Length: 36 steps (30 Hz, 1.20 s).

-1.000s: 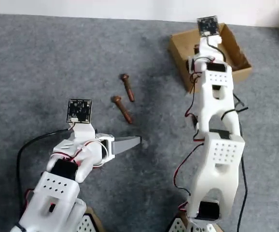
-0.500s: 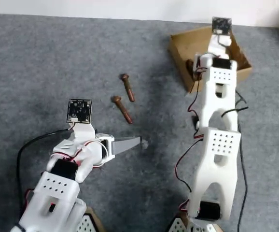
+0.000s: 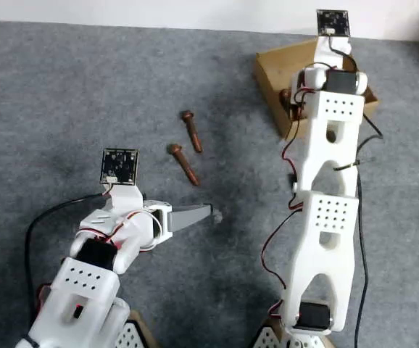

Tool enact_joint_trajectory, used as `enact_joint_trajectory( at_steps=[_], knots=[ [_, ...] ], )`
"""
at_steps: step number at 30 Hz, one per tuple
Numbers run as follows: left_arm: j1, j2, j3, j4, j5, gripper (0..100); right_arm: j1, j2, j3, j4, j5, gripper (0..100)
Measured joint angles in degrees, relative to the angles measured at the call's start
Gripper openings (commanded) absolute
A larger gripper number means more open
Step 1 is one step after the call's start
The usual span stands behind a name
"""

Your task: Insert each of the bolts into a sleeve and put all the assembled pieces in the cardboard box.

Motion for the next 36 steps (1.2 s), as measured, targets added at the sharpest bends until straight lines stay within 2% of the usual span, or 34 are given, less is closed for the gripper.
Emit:
enact_joint_trajectory(
  at_steps=[9,13,17,25,29,36],
  knots=[
    [0.0,0.0,0.0,0.0,0.0,51,6.8,0.0,-3.2,8.8,0.4,14.9],
    [0.0,0.0,0.0,0.0,0.0,51,8.2,0.0,-3.2,9.6,0.4,14.9],
    [0.0,0.0,0.4,0.0,0.0,51,9.6,0.4,-3.2,9.6,1.7,14.9],
    [0.0,0.0,0.4,0.0,0.0,51,9.8,10.6,-3.2,9.6,3.2,14.9],
    [0.0,0.0,0.4,0.0,0.0,51,9.8,14.7,-3.2,6.2,3.3,14.9],
    [0.0,0.0,0.4,0.0,0.0,51,9.8,16.8,-3.2,1.9,10.6,14.9]
  ],
)
